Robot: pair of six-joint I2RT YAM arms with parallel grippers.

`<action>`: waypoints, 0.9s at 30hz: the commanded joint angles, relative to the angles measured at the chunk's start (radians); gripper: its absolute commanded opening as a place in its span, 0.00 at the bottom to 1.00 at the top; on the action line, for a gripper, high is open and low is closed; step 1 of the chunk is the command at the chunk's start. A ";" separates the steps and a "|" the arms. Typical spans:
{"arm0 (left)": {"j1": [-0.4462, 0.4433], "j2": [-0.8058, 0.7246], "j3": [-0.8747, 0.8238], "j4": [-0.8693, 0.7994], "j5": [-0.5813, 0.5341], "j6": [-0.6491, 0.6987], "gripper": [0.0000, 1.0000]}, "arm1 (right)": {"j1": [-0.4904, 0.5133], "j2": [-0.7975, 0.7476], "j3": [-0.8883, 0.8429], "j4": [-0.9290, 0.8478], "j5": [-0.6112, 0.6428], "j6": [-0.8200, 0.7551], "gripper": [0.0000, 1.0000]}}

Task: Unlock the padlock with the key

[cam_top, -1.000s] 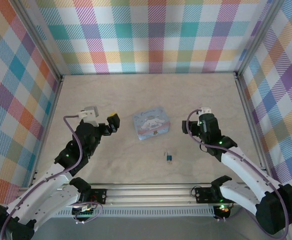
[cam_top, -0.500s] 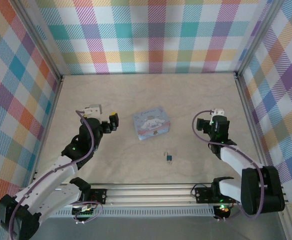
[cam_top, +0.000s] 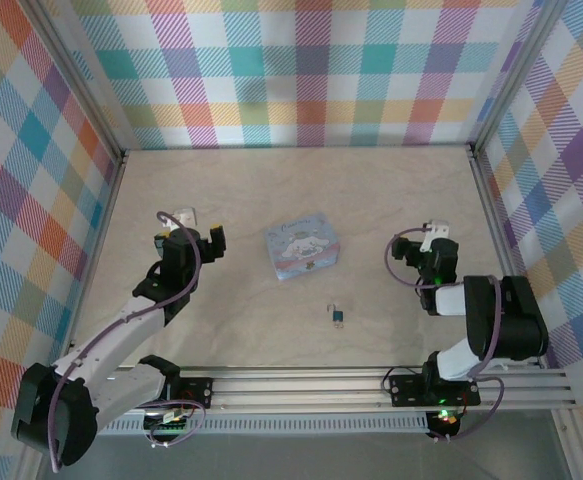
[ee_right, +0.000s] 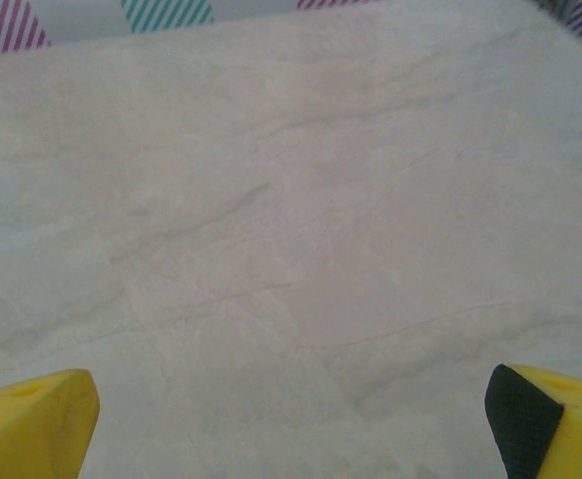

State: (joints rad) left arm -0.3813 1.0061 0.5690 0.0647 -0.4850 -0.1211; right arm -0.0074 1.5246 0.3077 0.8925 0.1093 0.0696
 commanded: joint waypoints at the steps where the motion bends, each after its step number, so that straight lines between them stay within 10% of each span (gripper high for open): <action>1: 0.025 0.019 -0.015 0.065 -0.019 0.030 1.00 | -0.005 0.006 0.053 0.032 -0.066 -0.007 1.00; 27: 0.147 0.312 -0.142 0.502 0.087 0.149 1.00 | -0.004 0.008 0.083 -0.030 -0.096 -0.021 1.00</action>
State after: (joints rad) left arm -0.2516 1.2972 0.4450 0.4713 -0.4278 -0.0029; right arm -0.0071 1.5291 0.3817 0.8516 0.0319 0.0624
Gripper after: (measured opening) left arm 0.998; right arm 0.996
